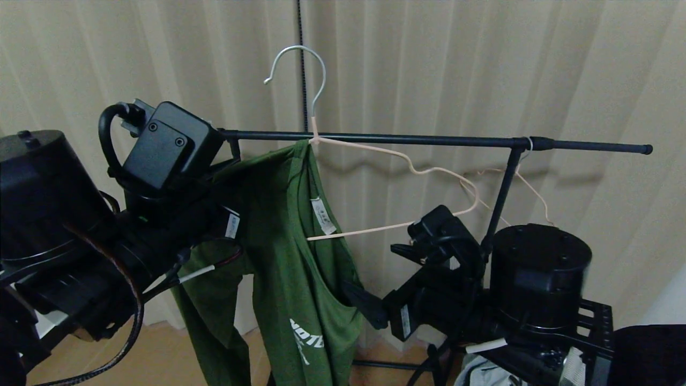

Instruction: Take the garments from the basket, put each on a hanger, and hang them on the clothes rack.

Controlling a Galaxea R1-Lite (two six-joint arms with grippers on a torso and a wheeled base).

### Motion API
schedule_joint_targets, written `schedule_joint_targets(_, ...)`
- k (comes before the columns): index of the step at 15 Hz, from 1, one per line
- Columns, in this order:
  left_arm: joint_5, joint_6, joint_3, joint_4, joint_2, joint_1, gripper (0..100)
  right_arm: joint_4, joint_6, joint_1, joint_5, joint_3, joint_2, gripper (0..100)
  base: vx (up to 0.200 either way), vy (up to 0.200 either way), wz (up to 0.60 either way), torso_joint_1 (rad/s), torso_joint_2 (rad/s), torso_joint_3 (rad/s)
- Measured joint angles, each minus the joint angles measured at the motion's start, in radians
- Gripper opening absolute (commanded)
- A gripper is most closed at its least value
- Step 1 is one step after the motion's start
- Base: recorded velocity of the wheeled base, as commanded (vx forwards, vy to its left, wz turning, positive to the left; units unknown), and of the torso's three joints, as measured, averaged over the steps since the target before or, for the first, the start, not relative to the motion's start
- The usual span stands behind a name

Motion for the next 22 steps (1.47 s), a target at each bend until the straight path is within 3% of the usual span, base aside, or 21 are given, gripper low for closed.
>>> schedule_joint_targets(6,0.000,-0.007,-0.006,0.000,-0.009,-0.019,0,-0.017,0.004,-0.040,-0.009,-0.007,0.090,100,0.000,0.000,0.00,0.000,0.00,0.000)
schedule_joint_targets(7,0.001,-0.011,-0.006,0.000,-0.012,-0.019,0,-0.018,0.010,-0.051,-0.023,0.002,0.098,0,0.000,0.000,0.00,0.000,0.00,0.000)
schedule_joint_targets(15,0.028,-0.007,0.013,0.001,-0.012,0.004,0,-0.104,0.001,-0.159,-0.044,0.113,0.082,0,0.000,0.000,0.00,0.000,0.00,0.000)
schedule_joint_targets(18,0.029,0.040,0.061,0.001,-0.014,0.048,0,-0.106,-0.016,-0.264,-0.040,0.123,0.049,0,0.000,0.000,0.00,0.000,0.00,0.000)
schedule_joint_targets(22,0.027,0.112,0.115,0.000,-0.021,0.116,0,-0.100,-0.025,-0.324,-0.033,0.114,-0.008,0,0.000,0.000,0.00,0.000,0.00,0.000)
